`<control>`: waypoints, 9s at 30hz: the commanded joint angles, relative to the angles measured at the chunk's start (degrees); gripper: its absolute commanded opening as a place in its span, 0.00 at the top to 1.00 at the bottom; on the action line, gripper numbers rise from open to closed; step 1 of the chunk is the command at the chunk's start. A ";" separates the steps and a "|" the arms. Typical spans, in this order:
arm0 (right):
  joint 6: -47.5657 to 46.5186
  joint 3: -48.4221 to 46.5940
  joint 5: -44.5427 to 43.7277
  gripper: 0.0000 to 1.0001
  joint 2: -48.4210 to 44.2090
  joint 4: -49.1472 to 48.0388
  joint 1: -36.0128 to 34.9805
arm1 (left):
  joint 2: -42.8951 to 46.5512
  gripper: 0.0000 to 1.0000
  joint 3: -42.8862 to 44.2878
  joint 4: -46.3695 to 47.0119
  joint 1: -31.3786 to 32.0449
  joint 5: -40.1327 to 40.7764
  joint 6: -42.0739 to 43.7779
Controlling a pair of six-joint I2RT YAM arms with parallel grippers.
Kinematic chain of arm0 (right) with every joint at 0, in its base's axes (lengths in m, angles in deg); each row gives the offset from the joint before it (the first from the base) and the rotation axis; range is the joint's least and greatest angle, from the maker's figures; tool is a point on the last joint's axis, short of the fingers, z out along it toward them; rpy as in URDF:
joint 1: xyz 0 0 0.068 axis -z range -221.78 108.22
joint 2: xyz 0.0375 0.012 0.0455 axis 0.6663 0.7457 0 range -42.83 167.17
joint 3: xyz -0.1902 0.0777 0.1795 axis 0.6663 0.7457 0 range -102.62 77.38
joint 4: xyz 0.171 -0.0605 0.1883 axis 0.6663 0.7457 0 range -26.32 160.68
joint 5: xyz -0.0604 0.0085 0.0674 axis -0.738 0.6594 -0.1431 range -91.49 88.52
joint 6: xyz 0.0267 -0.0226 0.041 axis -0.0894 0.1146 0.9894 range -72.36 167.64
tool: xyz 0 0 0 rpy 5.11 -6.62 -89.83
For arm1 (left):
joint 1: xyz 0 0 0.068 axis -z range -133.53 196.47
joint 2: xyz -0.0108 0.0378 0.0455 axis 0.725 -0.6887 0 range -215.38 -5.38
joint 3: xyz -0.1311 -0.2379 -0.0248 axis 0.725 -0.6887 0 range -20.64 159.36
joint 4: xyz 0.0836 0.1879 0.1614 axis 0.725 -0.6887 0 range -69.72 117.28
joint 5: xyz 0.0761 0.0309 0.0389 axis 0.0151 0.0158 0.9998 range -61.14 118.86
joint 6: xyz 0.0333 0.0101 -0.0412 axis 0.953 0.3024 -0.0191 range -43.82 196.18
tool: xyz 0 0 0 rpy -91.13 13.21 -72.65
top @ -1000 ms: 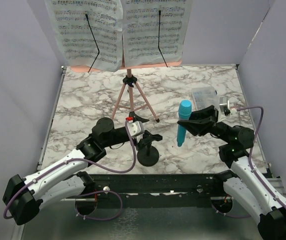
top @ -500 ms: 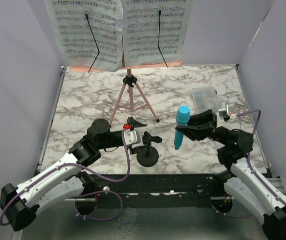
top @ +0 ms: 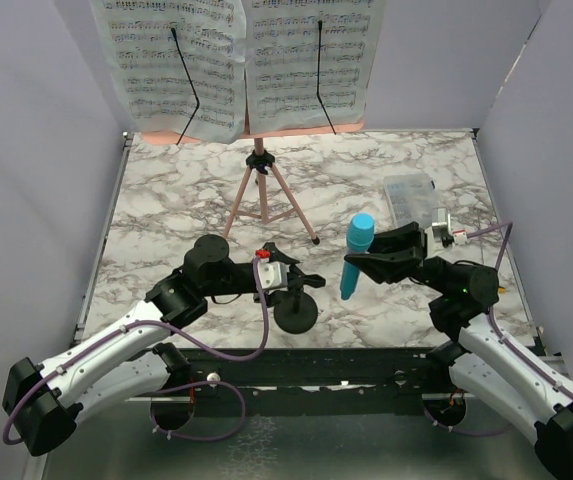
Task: Set up the instrument practice props
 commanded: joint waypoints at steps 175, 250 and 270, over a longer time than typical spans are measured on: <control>-18.08 7.96 -42.87 0.00 -22.35 43.52 -27.75 | 14.91 0.01 -7.14 8.30 0.08 37.21 -34.04; -27.60 17.04 -55.54 0.00 40.81 -27.18 28.67 | -41.54 0.01 -29.28 86.73 -45.73 34.83 -26.09; -31.42 8.32 -46.16 0.00 46.19 -15.37 28.32 | -46.02 0.01 -25.90 83.41 -45.73 42.08 -29.08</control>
